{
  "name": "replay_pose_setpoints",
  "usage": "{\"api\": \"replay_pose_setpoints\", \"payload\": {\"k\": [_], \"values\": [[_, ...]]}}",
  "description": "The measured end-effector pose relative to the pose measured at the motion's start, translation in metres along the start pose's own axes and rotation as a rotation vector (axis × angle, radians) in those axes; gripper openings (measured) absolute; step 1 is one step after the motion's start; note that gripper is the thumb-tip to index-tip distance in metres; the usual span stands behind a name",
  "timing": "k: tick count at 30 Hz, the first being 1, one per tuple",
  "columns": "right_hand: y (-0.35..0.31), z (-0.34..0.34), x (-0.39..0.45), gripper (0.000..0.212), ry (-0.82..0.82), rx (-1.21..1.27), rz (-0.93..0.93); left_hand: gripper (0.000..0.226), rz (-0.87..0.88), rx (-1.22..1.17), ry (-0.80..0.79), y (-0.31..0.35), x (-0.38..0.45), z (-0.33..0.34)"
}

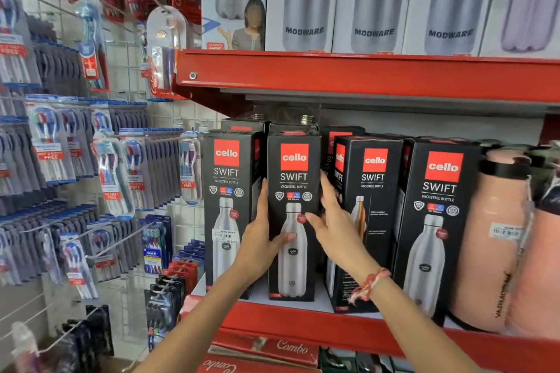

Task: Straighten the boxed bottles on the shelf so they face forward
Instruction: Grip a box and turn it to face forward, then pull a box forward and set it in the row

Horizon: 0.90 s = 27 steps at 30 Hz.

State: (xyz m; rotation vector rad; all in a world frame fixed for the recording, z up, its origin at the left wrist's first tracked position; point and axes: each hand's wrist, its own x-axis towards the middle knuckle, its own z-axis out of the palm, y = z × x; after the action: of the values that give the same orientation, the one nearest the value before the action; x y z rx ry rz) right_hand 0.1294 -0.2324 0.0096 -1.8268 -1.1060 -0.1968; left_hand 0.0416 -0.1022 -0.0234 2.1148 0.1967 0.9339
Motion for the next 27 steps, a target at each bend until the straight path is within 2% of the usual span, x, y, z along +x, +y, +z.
{"api": "replay_pose_setpoints", "payload": {"k": [4,6,8,10,12,14,15,19,22,25,27], "values": [[0.001,-0.008,-0.014,0.078,0.061,0.051,-0.045,0.111,-0.011,0.022,0.003,0.001,0.000,0.006],[0.001,-0.016,-0.026,0.065,0.282,-0.018,-0.147,0.112,-0.023,0.046,0.028,0.001,-0.003,0.008],[0.004,-0.023,-0.037,0.057,0.547,-0.187,-0.218,0.109,-0.028,0.075,0.061,0.003,-0.007,0.008],[0.008,-0.029,-0.043,0.068,0.666,-0.405,-0.110,0.101,-0.006,0.082,0.114,0.008,-0.013,0.008],[0.012,-0.029,-0.043,0.094,0.588,-0.460,0.103,0.090,0.057,0.128,0.195,0.017,-0.019,0.009],[0.012,-0.021,-0.043,0.112,0.469,-0.326,0.272,0.079,0.130,0.165,0.283,0.026,-0.025,0.013],[0.013,-0.017,-0.043,0.116,0.449,-0.275,0.300,0.075,0.148,0.159,0.310,0.031,-0.029,0.016],[0.015,-0.017,-0.037,0.115,0.468,-0.143,0.280,0.064,0.122,0.075,0.329,0.046,-0.041,0.024],[0.017,-0.033,-0.038,0.114,0.430,-0.015,0.185,0.061,0.142,0.069,0.348,0.057,-0.043,0.025],[0.011,-0.060,-0.047,0.115,0.385,0.082,0.024,0.064,0.095,-0.087,0.278,0.075,-0.042,0.030],[0.008,-0.081,-0.055,0.114,0.309,0.186,-0.041,0.075,0.056,-0.150,0.192,0.083,-0.043,0.038]]}}
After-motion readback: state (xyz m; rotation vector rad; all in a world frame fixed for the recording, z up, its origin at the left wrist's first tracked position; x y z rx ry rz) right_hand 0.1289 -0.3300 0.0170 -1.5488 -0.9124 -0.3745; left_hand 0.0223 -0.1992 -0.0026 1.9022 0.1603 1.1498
